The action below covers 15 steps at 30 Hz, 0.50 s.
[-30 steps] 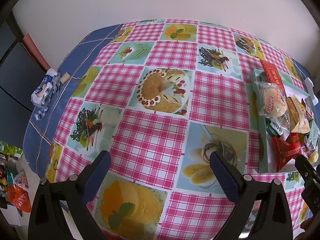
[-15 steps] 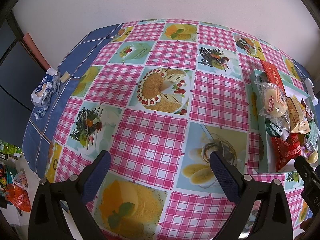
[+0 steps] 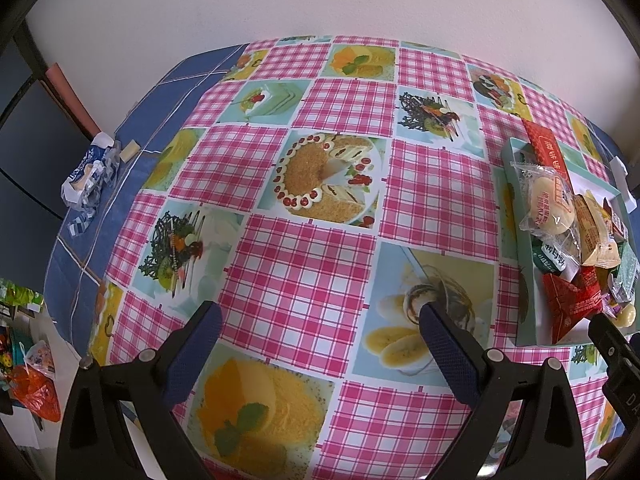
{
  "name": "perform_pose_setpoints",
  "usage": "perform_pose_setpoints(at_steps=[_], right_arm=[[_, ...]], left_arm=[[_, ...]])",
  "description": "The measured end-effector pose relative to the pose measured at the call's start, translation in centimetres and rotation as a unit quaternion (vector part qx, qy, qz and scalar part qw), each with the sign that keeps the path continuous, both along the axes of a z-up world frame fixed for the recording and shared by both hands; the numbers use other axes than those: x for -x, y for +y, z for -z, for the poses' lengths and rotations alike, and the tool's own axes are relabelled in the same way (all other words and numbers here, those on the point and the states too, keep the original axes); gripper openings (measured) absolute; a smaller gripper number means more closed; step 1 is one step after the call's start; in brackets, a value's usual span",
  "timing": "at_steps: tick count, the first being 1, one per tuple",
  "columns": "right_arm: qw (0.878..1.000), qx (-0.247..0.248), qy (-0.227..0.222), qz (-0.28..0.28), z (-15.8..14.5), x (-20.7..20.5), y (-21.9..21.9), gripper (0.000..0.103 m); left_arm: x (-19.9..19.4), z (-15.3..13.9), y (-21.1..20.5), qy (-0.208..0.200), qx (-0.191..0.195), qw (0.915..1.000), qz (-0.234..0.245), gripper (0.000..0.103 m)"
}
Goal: Organize snacks
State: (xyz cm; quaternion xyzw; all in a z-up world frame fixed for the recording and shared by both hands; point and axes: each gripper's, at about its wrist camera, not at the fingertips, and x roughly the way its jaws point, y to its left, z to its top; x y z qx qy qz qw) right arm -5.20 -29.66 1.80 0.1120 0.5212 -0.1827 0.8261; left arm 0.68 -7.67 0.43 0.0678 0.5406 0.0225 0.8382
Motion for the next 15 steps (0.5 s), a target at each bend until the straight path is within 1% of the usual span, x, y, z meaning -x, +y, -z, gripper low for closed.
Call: perform_pose_setpoints(at_steps=[15], right_arm=[[1.0,-0.001,0.0,-0.002,0.02,0.0,-0.13,0.103]], left_arm=[[0.0,0.01,-0.04,0.004,0.001,1.0,-0.002,0.099]])
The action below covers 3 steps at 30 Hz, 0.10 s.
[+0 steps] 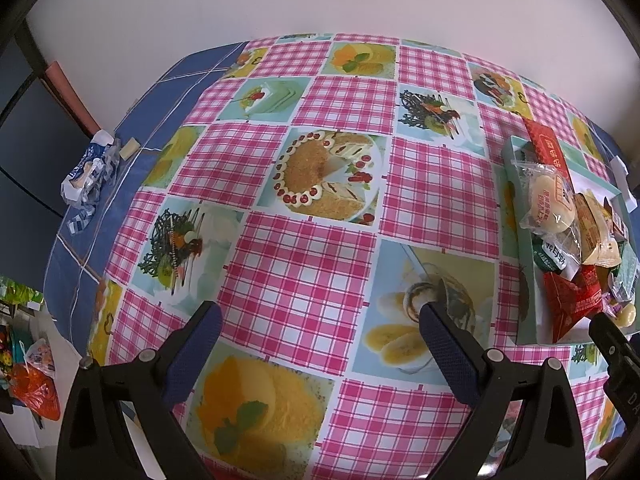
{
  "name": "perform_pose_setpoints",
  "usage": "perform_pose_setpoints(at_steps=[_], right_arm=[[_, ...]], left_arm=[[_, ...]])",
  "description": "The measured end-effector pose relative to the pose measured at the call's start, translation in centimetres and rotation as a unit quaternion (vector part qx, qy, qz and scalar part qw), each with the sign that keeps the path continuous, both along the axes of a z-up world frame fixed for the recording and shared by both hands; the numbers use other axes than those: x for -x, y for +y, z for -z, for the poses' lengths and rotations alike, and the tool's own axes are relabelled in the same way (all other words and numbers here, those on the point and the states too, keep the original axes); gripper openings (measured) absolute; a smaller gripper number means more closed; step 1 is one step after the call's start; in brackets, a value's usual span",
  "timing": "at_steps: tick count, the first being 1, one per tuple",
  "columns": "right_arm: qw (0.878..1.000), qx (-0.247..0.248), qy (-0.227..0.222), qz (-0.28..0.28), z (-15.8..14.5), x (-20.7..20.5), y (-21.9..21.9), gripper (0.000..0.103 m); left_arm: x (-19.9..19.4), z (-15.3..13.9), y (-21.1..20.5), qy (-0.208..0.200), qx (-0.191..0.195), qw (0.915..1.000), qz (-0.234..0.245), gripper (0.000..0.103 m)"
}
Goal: Organize snacks
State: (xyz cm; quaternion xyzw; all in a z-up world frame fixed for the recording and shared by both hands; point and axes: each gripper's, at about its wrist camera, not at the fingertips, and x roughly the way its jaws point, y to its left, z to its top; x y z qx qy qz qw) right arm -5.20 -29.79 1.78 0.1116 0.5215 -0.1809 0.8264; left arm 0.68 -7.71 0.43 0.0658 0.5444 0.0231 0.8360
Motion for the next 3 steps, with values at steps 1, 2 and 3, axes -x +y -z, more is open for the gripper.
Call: perform_pose_setpoints(at_steps=[1,2,3], right_arm=[[1.0,0.0,0.0,-0.001,0.0,-0.01,-0.01,0.103],[1.0,0.001,0.0,-0.001,-0.01,-0.01,-0.02,0.103],[1.0,0.0,0.0,-0.001,0.0,-0.01,-0.02,0.103]], left_arm=[[0.0,-0.02,0.0,0.0,0.0,1.0,0.0,0.099],[-0.03,0.01,0.02,0.0,0.001,1.0,0.001,0.099],[-0.05,0.04,-0.01,0.001,0.003,1.0,0.003,0.099]])
